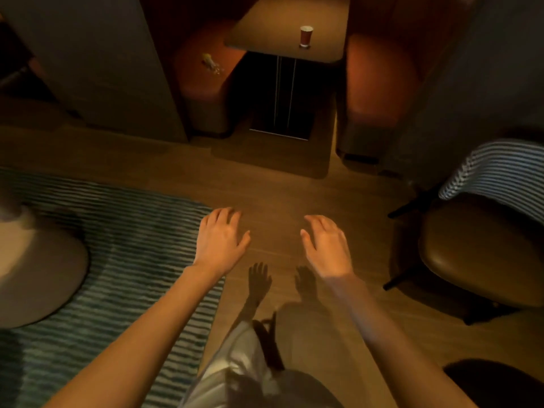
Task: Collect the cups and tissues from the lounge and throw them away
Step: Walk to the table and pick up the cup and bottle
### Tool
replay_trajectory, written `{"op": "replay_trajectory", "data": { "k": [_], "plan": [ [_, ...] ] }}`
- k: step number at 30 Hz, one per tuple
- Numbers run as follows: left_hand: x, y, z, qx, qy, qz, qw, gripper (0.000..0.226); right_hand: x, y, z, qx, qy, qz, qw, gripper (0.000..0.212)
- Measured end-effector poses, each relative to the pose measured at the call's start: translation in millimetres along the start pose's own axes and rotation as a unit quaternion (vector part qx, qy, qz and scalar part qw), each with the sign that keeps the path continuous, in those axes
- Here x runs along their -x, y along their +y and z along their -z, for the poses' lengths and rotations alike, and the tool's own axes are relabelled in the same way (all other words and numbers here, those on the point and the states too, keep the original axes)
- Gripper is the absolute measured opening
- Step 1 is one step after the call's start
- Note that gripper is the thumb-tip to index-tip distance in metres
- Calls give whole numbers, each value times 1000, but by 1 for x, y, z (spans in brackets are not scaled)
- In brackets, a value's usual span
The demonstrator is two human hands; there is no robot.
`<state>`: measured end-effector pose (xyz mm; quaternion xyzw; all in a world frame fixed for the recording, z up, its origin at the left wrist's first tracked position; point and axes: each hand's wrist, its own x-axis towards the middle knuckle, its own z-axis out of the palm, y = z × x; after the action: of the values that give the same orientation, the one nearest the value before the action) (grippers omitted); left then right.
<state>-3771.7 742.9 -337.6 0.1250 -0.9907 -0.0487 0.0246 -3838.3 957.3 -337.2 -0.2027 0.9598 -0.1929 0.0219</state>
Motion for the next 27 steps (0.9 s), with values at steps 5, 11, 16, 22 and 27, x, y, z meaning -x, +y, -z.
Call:
{"op": "replay_trajectory", "data": {
  "k": [5, 11, 16, 22, 27],
  "plan": [
    [-116, -9, -22, 2, -12, 14, 1000, 55, -124, 24, -21, -16, -23, -5, 1000, 41],
    [-286, -22, -13, 11, -6, 14, 1000, 57, -302, 27, -10, -12, -22, -10, 1000, 43],
    [-421, -4, -6, 8, -15, -22, 1000, 53, -414, 55, 2, -20, -13, -18, 1000, 41],
    [-558, 19, -49, 32, -50, -29, 998, 52, -537, 124, -4, -23, -15, -65, 998, 41],
    [-697, 42, -56, 18, -58, -33, 998, 56, -667, 171, 10, -36, 7, -58, 998, 41]
  ]
}}
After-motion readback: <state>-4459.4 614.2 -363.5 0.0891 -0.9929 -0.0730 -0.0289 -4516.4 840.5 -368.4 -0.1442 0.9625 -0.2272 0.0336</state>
